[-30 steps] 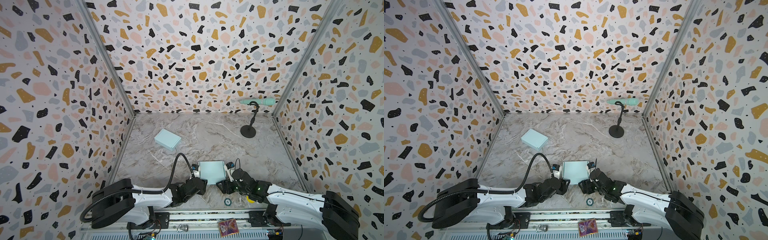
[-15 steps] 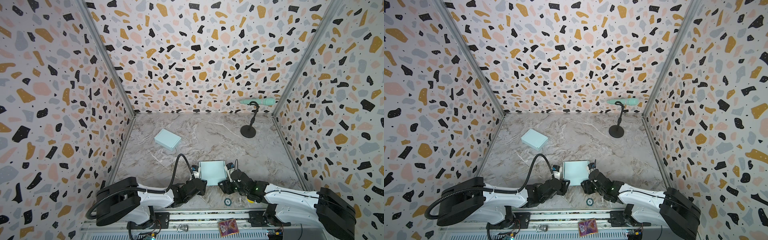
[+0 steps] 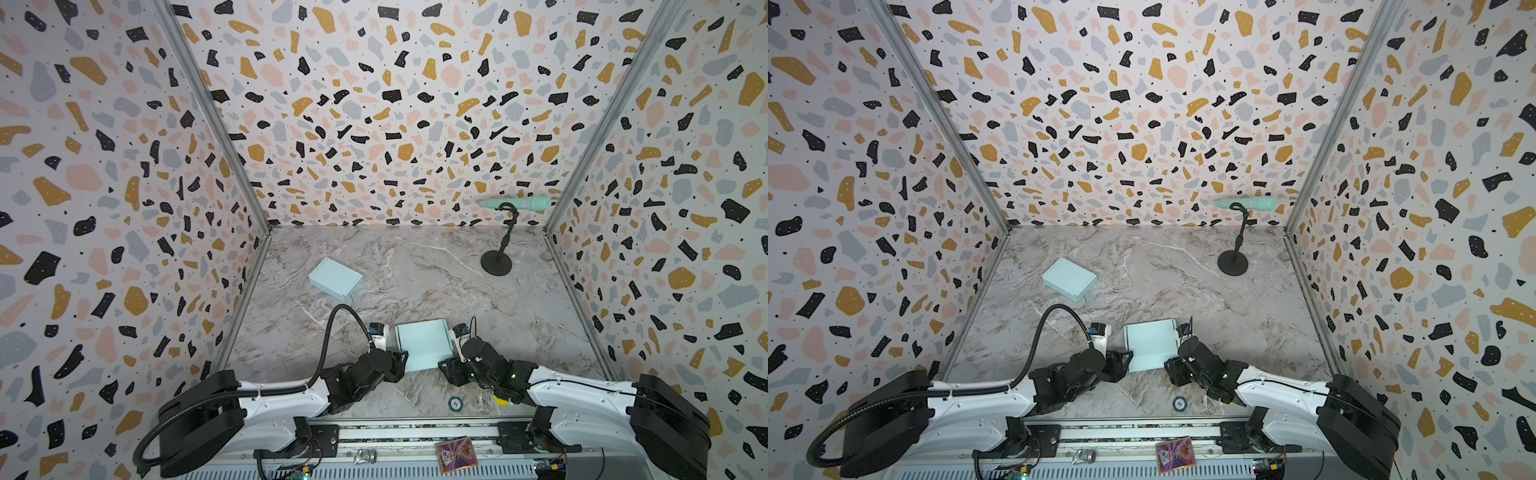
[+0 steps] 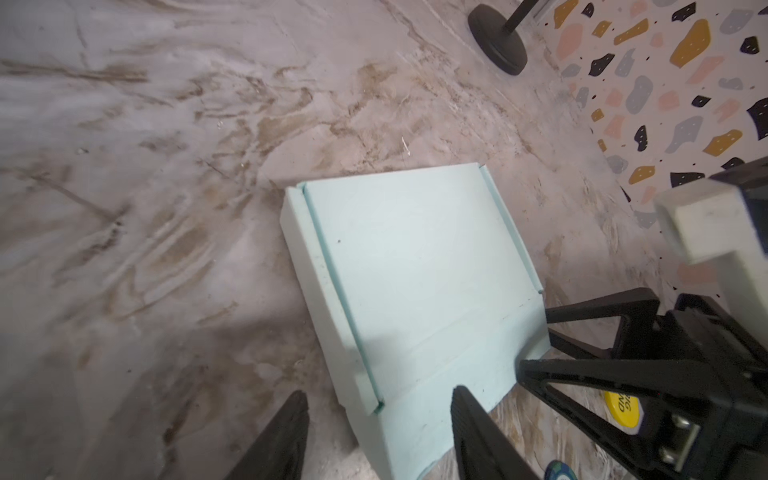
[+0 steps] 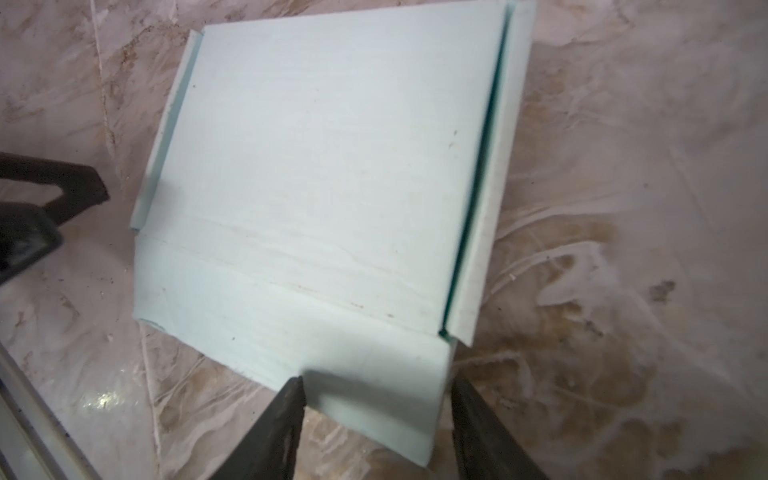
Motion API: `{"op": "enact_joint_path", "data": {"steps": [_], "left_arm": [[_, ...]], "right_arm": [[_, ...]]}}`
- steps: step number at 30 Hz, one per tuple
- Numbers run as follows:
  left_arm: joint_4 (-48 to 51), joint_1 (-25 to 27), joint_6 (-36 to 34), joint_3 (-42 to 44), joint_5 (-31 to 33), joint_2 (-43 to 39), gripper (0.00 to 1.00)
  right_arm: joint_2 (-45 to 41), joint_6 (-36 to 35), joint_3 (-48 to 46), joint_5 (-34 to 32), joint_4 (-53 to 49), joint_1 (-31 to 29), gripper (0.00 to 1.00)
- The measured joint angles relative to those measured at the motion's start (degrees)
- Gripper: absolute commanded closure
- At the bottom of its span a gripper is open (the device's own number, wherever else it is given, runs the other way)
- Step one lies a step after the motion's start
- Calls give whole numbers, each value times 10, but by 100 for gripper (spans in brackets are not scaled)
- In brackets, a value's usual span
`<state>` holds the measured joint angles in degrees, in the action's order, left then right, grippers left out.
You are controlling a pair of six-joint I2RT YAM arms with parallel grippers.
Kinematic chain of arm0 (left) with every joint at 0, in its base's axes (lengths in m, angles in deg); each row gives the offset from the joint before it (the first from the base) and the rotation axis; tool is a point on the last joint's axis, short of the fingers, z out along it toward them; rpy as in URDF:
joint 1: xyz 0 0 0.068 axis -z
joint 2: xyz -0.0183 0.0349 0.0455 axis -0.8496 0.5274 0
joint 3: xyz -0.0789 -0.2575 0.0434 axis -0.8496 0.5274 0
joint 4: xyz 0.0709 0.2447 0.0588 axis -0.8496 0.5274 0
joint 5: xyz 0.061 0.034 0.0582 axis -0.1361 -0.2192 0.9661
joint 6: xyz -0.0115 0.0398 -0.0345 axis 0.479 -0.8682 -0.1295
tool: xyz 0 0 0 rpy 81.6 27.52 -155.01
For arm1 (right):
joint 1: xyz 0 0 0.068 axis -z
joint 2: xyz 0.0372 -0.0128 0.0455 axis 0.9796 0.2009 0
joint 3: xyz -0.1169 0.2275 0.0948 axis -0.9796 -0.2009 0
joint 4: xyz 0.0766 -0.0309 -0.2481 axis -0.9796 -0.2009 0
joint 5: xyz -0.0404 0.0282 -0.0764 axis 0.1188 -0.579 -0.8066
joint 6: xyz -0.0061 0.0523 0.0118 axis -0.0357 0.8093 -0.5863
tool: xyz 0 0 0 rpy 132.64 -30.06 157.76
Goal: Fold the paper box
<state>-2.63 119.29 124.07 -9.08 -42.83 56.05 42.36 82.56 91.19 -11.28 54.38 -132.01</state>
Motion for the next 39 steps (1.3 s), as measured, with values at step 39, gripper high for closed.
{"op": "enact_joint_path", "data": {"steps": [39], "left_arm": [[-35,-184,-214,-197,-101,282,39]], "right_arm": [[172,-99,83,-46,70,39,35]]}}
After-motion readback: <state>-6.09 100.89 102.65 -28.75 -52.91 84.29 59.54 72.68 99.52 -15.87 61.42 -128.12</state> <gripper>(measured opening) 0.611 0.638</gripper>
